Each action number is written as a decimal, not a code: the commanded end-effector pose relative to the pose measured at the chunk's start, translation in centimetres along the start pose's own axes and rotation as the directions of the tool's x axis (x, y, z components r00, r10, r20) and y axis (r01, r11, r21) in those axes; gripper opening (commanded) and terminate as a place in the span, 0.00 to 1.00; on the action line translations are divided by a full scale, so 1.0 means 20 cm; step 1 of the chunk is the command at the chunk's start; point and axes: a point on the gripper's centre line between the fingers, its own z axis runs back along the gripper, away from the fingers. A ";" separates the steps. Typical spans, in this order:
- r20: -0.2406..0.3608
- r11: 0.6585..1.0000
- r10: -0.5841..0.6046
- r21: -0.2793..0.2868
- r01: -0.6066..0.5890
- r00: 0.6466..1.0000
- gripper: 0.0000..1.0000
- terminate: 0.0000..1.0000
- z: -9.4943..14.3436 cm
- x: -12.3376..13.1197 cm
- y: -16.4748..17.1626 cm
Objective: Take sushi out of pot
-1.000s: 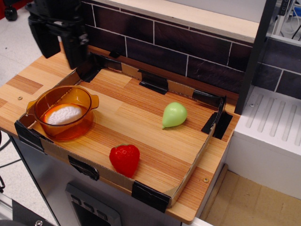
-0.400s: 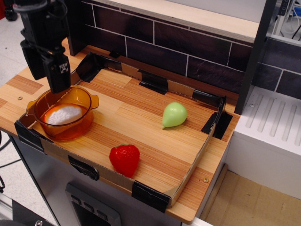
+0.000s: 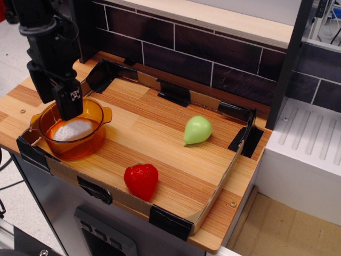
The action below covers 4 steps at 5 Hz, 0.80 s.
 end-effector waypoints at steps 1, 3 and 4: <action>0.022 0.997 0.027 0.066 -0.028 0.999 1.00 0.00 -0.06 0.07 0.01; 0.015 0.996 0.052 0.074 -0.053 0.999 1.00 0.00 -0.12 0.07 -0.01; 0.004 0.996 0.048 0.081 -0.048 0.999 1.00 0.00 -0.15 0.06 -0.02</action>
